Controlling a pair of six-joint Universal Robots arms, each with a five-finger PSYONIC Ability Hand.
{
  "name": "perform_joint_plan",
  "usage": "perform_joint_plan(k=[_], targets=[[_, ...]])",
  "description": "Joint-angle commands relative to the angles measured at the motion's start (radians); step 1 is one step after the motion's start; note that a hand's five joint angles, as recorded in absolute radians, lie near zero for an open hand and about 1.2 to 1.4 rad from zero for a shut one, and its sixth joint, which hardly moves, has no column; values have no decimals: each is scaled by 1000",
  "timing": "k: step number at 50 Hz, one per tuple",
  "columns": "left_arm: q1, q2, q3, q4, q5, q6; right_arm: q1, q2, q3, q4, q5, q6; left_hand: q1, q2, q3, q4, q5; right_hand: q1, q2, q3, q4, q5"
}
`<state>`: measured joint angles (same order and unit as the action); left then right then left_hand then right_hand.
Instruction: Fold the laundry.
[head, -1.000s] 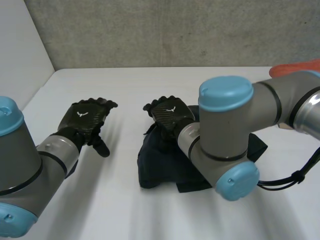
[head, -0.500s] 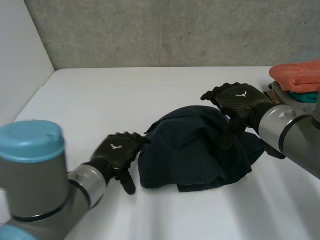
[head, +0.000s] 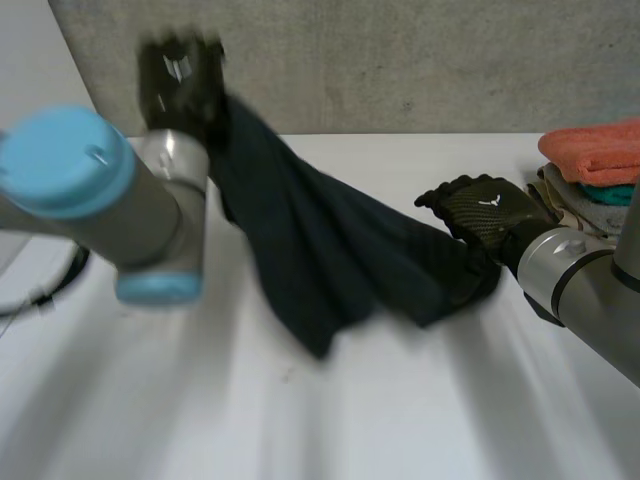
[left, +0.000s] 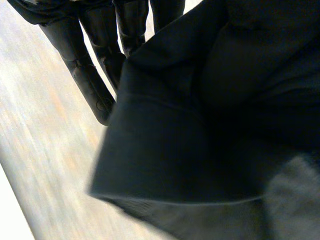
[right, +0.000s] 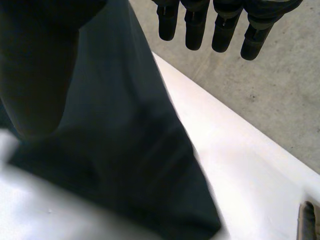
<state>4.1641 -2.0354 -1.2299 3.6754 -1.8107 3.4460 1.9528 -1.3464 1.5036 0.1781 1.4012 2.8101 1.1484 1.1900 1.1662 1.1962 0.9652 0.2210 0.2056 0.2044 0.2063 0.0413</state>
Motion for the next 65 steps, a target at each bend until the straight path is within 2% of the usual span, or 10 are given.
perform_joint_plan(k=[1, 7, 12, 19, 34, 47, 51, 55, 63, 65], targets=[[-12, -5, 127, 2, 263, -96, -14, -7, 0, -5, -1, 3, 248, 206, 230, 200, 257, -46, -31, -30, -32, -41], [-96, -86, 73, -57, 415, -180, -35, -8, 4, -23, -1, 5, 248, 206, 230, 200, 257, -46, -31, -30, -32, -41], [-182, -170, -11, -104, 546, -180, -72, -2, 7, -40, 5, 5, -668, -709, -686, -716, -659, -46, -31, -30, -32, -41], [-162, -128, -84, -208, 499, -82, -110, 10, 1, -63, 4, -3, -974, -1015, -992, -1022, -965, -46, -31, -30, -32, -41], [-19, 333, -491, -360, 228, -33, -28, 118, 41, -42, -169, -460, -897, -939, -915, -945, -888, -46, -31, -30, -32, -41], [169, 221, -634, -525, 209, 22, 77, 277, 47, -164, -125, -474, -814, -856, -832, -862, -806, 147, 162, 164, 162, 152], [212, 126, -606, -471, 263, 56, 98, 305, 49, -239, -67, -469, -873, -915, -891, -921, -865, 431, 447, 448, 446, 436], [218, 61, -583, -414, 278, 105, 115, 311, 50, -299, -28, -465, -850, -892, -868, -898, -841, 1174, 1189, 1190, 1188, 1179], [188, 0, -574, -194, 258, 157, 129, 305, 49, -310, -19, -428, 245, 204, 227, 197, 254, 1175, 1191, 1192, 1190, 1180], [191, 0, -576, -163, 246, 168, 129, 293, 37, -299, -11, -408, 248, 206, 230, 200, 257, 1175, 1191, 1192, 1190, 1180]])
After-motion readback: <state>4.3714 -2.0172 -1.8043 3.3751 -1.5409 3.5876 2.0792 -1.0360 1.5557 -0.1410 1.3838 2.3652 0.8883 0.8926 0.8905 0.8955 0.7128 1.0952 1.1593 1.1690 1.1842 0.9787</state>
